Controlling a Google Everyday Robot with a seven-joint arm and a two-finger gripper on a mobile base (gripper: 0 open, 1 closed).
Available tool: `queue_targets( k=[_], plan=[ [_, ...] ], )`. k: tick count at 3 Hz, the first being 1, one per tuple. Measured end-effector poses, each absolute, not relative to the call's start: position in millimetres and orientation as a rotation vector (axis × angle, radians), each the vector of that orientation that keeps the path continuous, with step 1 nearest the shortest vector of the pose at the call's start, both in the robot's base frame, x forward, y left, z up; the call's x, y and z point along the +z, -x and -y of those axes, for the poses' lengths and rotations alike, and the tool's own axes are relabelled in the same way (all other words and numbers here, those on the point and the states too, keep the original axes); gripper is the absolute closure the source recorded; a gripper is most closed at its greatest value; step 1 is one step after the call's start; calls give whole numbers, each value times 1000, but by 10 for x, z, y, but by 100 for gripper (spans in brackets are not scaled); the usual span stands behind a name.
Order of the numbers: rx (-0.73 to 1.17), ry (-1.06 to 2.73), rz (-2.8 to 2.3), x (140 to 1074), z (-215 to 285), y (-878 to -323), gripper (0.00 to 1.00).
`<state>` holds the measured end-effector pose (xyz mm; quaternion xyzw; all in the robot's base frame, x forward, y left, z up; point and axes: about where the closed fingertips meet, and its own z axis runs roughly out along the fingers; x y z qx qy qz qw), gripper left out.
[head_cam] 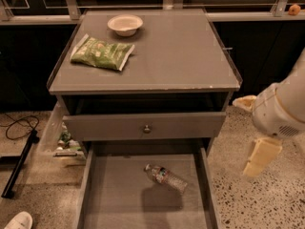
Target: Pick water bottle from middle drawer and place on counter
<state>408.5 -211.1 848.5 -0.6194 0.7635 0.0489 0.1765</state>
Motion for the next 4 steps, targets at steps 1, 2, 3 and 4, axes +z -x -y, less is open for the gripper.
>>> queue_targets(
  k=[1, 2, 3, 4],
  plan=[
    [225, 1729, -2115, 7817, 2120, -4124, 0],
    [334, 1665, -2127, 7166, 2198, -4198, 0],
    [419, 1635, -2175, 6724, 2251, -4215, 0],
    [420, 1634, -2175, 6722, 2251, -4215, 0]
  ],
)
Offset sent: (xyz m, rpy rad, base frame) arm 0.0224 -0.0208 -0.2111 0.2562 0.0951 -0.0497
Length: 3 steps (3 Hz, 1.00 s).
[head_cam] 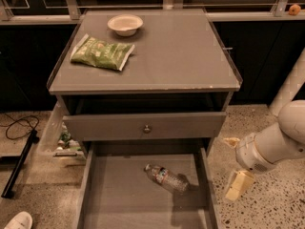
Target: Pick water bottle from middle drawer and place on counter
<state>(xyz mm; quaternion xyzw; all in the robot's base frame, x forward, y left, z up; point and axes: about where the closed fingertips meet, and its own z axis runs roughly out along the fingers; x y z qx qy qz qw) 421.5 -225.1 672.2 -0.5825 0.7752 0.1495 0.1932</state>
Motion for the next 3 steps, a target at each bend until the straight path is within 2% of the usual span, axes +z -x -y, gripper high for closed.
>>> queue_targets(
  k=[3],
  plan=[
    [663, 1394, -2151, 5568, 2258, -4239, 0]
  ],
)
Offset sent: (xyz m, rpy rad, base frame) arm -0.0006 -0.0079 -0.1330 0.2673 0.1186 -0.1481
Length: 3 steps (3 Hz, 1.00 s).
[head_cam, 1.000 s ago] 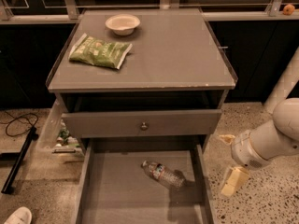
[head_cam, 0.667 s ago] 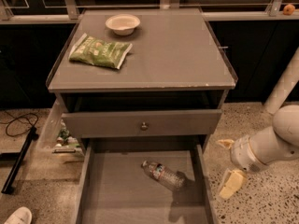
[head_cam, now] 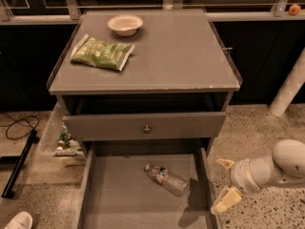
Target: Pick water bottle from middle drawer and place on counter
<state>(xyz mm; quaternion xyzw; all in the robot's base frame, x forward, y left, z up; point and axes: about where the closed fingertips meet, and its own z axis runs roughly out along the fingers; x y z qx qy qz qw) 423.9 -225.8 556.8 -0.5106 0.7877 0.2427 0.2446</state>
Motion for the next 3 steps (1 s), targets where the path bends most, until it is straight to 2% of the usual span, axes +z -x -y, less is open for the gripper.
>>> queue_targets(
  k=[1, 2, 3],
  plan=[
    [668, 1321, -2106, 5175, 2258, -4300, 0],
    [592, 1303, -2061, 5031, 2125, -4358, 0],
    [438, 1294, -2046, 5048, 1827, -4577, 0]
  ],
)
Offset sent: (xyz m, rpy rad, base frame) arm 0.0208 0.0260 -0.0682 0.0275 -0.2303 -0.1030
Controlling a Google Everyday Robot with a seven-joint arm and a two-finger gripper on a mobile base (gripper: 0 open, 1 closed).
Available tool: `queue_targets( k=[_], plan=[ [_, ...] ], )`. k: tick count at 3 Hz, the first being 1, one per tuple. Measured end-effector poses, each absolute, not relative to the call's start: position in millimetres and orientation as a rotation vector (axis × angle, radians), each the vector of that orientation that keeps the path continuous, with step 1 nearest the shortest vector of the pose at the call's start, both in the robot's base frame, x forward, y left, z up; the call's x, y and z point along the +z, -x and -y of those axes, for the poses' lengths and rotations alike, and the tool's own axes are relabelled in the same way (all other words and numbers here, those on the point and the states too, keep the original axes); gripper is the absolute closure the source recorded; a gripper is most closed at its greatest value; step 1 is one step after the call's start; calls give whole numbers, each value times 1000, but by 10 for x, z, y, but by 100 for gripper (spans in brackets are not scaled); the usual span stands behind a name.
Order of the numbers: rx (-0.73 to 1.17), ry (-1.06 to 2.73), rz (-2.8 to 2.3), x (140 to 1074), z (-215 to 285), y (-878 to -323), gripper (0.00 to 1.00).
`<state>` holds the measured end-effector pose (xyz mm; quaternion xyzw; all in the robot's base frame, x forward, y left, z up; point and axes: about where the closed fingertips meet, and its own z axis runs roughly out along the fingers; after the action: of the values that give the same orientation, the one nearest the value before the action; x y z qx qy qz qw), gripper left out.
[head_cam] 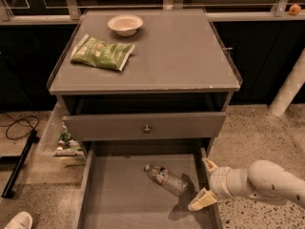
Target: Pick water bottle from middle drawer and place on counter
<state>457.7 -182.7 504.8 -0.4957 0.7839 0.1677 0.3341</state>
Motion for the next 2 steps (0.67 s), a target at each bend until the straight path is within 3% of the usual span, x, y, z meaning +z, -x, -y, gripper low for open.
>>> queue_targets(
  k=[2],
  plan=[
    [416, 1303, -2035, 5010, 1717, -4620, 0]
  ],
)
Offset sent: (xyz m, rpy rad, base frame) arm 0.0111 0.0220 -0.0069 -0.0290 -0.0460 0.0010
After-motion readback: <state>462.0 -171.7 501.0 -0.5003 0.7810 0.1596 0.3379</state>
